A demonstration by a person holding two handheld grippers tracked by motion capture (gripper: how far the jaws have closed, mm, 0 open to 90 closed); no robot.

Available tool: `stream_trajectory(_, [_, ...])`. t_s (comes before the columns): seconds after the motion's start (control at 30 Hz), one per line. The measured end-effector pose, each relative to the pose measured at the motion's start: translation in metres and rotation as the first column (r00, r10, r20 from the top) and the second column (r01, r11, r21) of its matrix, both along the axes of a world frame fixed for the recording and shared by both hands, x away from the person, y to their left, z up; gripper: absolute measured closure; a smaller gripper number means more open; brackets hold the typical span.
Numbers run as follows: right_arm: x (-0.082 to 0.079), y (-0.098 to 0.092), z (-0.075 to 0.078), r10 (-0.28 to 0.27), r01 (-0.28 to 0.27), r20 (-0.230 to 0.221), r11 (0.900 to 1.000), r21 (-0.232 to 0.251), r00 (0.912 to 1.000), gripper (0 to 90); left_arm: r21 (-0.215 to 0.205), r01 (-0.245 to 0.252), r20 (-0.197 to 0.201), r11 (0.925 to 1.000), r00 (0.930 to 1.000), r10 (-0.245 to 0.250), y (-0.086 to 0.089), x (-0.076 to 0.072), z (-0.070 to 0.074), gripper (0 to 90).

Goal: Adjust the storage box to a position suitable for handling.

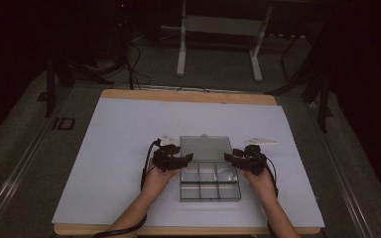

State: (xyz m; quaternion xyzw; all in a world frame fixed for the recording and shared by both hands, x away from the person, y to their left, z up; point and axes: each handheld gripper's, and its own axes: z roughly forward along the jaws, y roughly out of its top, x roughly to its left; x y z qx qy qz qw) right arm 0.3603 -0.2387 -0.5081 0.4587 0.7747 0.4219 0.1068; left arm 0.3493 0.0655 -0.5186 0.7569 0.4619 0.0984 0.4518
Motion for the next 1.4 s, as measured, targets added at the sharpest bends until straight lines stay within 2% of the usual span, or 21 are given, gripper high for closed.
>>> stream_trajectory(0.37, [-0.002,0.001,0.005,0.034,-0.032,0.041,0.999,-0.031,0.9986,46.3,0.008,0.040,0.041,0.9992,0.9983,-0.041,0.001,-0.006,0.005,35.8])
stream_trajectory(0.4, [-0.002,0.001,0.005,0.034,-0.032,0.041,0.999,-0.031,0.9986,45.1,0.019,0.050,0.058,0.9985,0.9970,-0.051,0.001,-0.009,0.008,35.8])
stream_trajectory(0.53, [-0.003,-0.003,0.010,0.039,-0.037,0.060,0.999,-0.036,0.9974,41.6,0.037,0.077,0.081,0.9964,0.9935,-0.080,0.001,-0.014,0.013,27.3])
stream_trajectory(0.57, [-0.004,-0.004,0.011,0.042,-0.040,0.062,0.999,-0.033,0.9972,41.0,0.037,0.112,0.086,0.9930,0.9896,-0.115,0.001,-0.015,0.014,23.5])
stream_trajectory(0.6, [-0.004,-0.004,0.011,0.042,-0.040,0.062,0.999,-0.033,0.9972,41.0,0.037,0.112,0.086,0.9930,0.9896,-0.115,0.001,-0.015,0.014,17.5])
stream_trajectory(0.67, [-0.008,-0.006,0.014,0.048,-0.046,0.072,0.998,-0.033,0.9963,39.8,0.028,0.139,0.099,0.9899,0.9850,-0.141,0.003,-0.019,0.016,15.3])
stream_trajectory(0.77, [-0.013,-0.009,0.018,0.059,-0.055,0.089,0.997,-0.046,0.9943,38.7,0.011,0.152,0.105,0.9882,0.9826,-0.153,0.007,-0.021,0.017,12.1])
stream_trajectory(0.87, [-0.017,-0.013,0.022,0.069,-0.063,0.102,0.996,-0.056,0.9924,37.5,0.013,0.170,0.094,0.9854,0.9809,-0.170,0.009,-0.022,0.017,7.5])
stream_trajectory(0.97, [-0.020,-0.016,0.024,0.086,-0.080,0.103,0.995,-0.059,0.9910,35.2,0.022,0.178,0.100,0.9838,0.9787,-0.179,0.010,-0.024,0.016,3.2])
stream_trajectory(1.23, [-0.027,-0.030,0.028,0.090,-0.083,0.113,0.994,-0.069,0.9895,31.4,0.024,0.186,0.119,0.9823,0.9751,-0.187,0.017,-0.031,0.015,3.1])
stream_trajectory(1.4, [-0.032,-0.041,0.027,0.074,-0.065,0.116,0.995,-0.080,0.9905,30.9,0.029,0.189,0.128,0.9816,0.9733,-0.191,0.021,-0.036,0.014,3.1])
